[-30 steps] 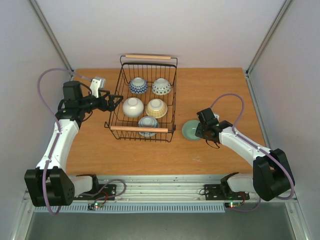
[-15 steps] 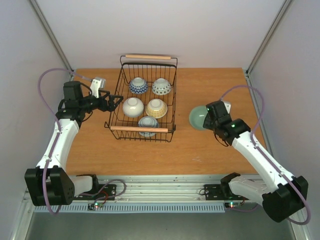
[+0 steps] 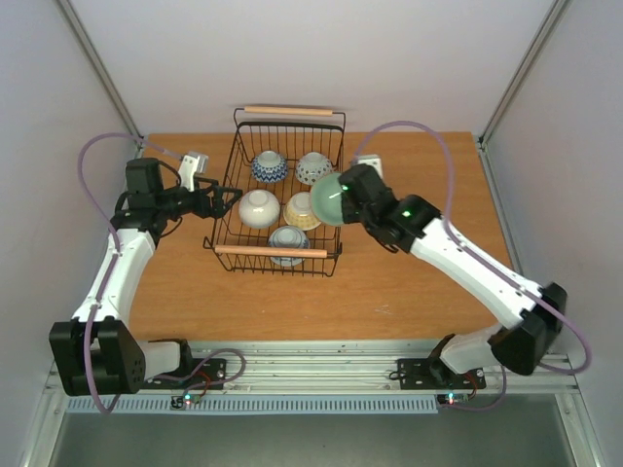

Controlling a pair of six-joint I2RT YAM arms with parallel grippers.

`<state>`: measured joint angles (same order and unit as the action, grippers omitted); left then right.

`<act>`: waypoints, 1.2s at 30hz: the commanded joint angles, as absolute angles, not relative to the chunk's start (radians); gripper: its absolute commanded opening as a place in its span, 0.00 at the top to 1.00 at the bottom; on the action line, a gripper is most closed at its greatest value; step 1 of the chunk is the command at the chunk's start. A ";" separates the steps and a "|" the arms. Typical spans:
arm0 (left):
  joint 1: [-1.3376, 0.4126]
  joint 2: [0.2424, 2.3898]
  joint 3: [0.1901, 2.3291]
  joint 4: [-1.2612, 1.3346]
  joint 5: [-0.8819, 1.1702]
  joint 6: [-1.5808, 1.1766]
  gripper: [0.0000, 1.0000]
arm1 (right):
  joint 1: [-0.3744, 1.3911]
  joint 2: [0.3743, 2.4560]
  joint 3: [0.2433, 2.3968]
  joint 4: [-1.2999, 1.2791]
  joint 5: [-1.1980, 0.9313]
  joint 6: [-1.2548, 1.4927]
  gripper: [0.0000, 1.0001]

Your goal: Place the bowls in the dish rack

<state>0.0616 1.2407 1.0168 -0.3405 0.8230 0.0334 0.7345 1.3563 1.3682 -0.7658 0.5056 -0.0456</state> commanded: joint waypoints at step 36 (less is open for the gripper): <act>0.043 1.283 1.061 -0.382 0.974 0.091 0.36 | 1.020 1.909 2.050 -0.690 0.475 -0.351 0.99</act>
<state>0.0479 1.2606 1.0206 -0.3767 0.9310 0.0837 1.0126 1.8915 1.9728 -0.7620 0.4519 -0.3218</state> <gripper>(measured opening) 0.790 0.074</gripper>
